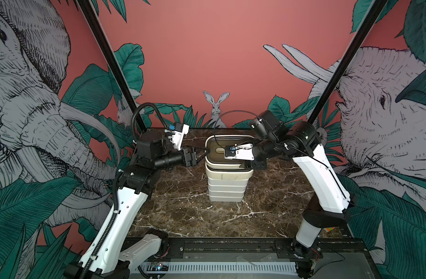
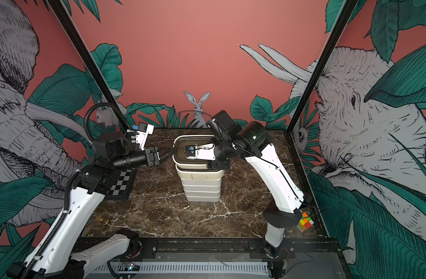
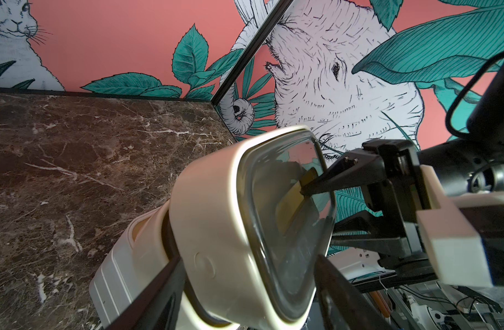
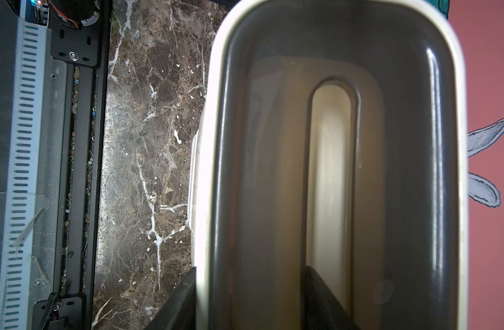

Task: Stack the tissue boxes
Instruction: Place the tissue box at the tissue box.

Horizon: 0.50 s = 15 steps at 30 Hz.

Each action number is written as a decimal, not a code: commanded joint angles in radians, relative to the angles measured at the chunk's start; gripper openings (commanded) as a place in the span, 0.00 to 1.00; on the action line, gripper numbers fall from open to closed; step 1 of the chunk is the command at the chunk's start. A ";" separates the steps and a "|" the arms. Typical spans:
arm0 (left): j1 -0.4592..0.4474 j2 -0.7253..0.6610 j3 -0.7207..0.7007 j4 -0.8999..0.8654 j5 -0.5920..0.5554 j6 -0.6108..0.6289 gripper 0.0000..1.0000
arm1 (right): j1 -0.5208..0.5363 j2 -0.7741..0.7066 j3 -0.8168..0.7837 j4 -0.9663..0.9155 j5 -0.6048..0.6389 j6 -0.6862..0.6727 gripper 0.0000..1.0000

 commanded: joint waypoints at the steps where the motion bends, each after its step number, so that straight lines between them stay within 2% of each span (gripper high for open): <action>1: 0.000 -0.007 -0.010 0.008 0.001 0.003 0.73 | 0.008 0.011 0.004 -0.066 0.005 -0.008 0.53; 15: 0.000 -0.006 -0.003 -0.004 -0.019 0.002 0.74 | 0.019 0.015 0.021 -0.052 0.024 -0.020 0.59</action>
